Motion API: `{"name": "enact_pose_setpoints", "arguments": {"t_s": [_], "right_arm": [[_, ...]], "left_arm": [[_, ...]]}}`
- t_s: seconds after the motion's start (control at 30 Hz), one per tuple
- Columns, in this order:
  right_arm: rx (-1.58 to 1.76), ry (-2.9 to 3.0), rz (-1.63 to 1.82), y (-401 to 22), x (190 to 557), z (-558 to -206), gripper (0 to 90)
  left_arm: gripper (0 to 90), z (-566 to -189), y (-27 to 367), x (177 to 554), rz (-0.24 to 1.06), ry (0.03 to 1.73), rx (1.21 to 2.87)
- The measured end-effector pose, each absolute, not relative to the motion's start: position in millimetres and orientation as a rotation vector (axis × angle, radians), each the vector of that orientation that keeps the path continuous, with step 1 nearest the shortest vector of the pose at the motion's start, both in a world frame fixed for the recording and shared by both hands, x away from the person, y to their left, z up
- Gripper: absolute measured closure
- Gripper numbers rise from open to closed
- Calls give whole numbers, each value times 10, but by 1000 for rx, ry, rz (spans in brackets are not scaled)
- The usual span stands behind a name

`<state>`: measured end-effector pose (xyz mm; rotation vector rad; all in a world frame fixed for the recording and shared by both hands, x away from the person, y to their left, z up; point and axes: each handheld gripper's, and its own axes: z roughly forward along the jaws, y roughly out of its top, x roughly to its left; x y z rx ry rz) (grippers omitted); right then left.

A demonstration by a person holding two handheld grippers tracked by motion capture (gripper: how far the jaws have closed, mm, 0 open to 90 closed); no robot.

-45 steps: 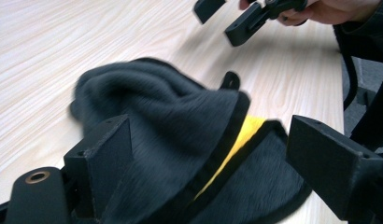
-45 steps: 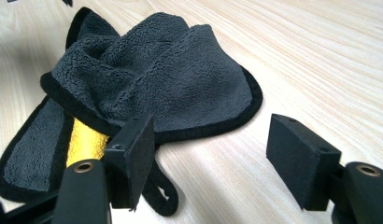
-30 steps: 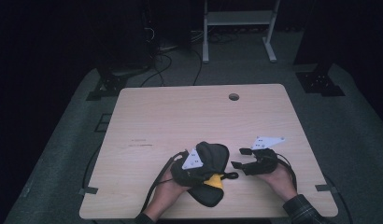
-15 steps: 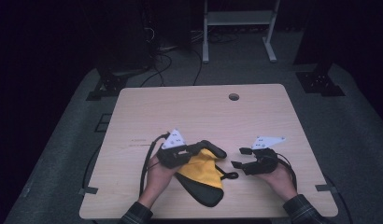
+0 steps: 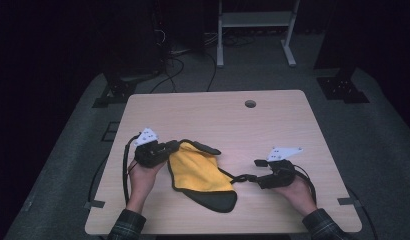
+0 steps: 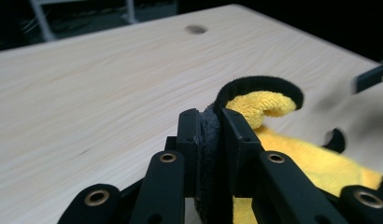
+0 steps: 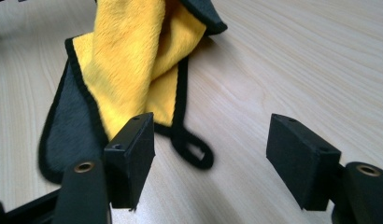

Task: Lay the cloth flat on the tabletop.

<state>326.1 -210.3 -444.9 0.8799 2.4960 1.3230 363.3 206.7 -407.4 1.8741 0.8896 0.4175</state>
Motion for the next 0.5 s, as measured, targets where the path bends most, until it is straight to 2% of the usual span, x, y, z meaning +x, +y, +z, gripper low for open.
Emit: {"name": "enact_pose_setpoints", "arguments": {"t_s": [0.13,0.33,0.5], "right_arm": [[873,2508,1321,-2075,3255,-4464,313],[851,2526,1317,-2027,3242,-4486,313],[845,2542,1310,-1997,3236,-4504,313]], "left_arm": [[732,-4200,2159,3690,451,970,1903],[551,-4205,2212,3620,475,983,1929],[522,-4207,2186,3425,471,938,1979]]}}
